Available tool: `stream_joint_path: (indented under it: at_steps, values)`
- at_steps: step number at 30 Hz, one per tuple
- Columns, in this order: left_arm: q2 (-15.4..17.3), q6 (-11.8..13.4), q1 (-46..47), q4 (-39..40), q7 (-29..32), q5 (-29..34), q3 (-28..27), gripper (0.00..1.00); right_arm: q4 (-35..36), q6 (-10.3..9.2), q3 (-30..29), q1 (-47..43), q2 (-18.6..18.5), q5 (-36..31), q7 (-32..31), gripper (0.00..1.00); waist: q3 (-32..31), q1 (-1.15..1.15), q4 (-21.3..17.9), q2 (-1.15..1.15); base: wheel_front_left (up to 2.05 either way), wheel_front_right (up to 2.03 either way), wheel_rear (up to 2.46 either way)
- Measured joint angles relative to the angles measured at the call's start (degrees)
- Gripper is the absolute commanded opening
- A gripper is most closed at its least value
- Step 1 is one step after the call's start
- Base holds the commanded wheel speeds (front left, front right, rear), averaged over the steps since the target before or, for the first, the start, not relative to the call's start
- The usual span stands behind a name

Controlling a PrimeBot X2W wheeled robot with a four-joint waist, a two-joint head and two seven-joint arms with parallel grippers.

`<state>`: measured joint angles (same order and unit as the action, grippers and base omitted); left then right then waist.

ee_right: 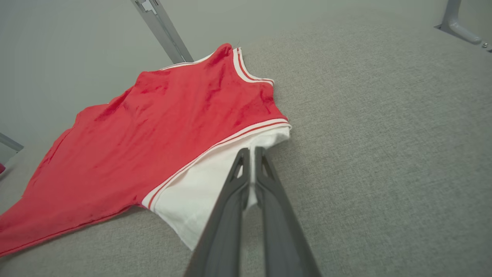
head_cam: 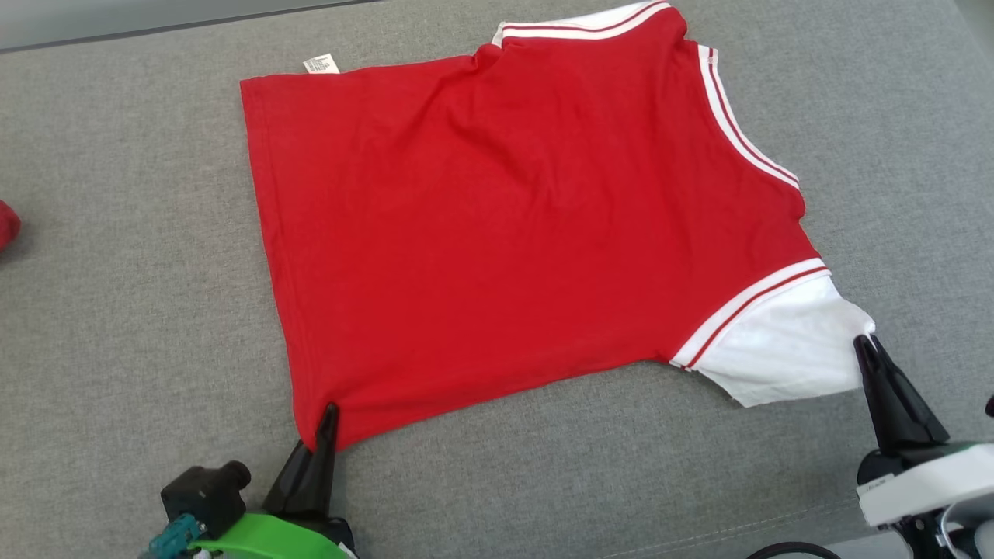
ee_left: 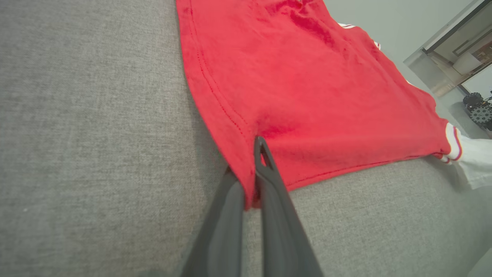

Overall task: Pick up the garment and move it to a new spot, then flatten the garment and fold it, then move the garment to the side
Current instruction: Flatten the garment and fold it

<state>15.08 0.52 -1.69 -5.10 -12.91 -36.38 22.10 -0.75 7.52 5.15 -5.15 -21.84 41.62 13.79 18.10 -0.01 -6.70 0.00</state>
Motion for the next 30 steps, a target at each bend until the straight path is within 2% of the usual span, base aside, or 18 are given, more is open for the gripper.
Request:
stream_joint_path:
  at_steps: [6, 12, 13, 20, 26, 30]
  values:
    - [2.29, 1.38, 2.52, 4.05, 9.21, -2.9, -0.59, 0.0, 0.19, 0.0, 1.62, 6.45, -2.68, 1.54, -6.33, 0.0, -0.21, 0.0, 0.2, 0.0, 0.0, 0.0, 0.0]
    - [4.78, 4.61, 7.15, 6.98, 18.66, -2.93, -0.44, 0.0, -2.43, 0.0, 0.45, 14.37, -3.35, 3.21, -11.73, 0.0, -0.14, 0.0, 1.29, 0.0, 0.0, 0.0, 0.0]
    - [4.88, 5.12, 8.74, 7.91, 21.69, -3.08, 0.14, 0.0, -3.88, 0.0, -0.01, 16.91, -3.03, 3.85, -13.0, 0.0, -0.02, 0.0, 1.64, 0.0, 0.0, 0.0, 0.0]
    - [6.45, 5.01, 15.81, 9.67, 32.32, -3.79, 2.6, 0.0, -8.94, 0.0, 0.78, 23.71, -3.94, 3.09, -16.52, 0.0, 0.55, 0.0, 3.29, 0.0, 0.0, 0.0, 0.0]
    - [5.01, 5.17, 20.69, 8.55, 43.62, -12.25, 2.38, 0.0, -11.95, 0.0, 3.92, 27.72, -5.06, 1.97, -19.54, 0.0, 0.77, 0.0, 4.79, 0.0, 0.0, 0.0, 0.0]
    - [5.58, 7.08, 25.97, 7.25, 51.32, -15.78, 1.41, 0.0, -13.35, 0.0, 7.39, 30.91, -6.38, 1.47, -22.78, 0.0, 0.74, 0.0, 5.33, 0.0, 0.0, 0.0, 0.0]
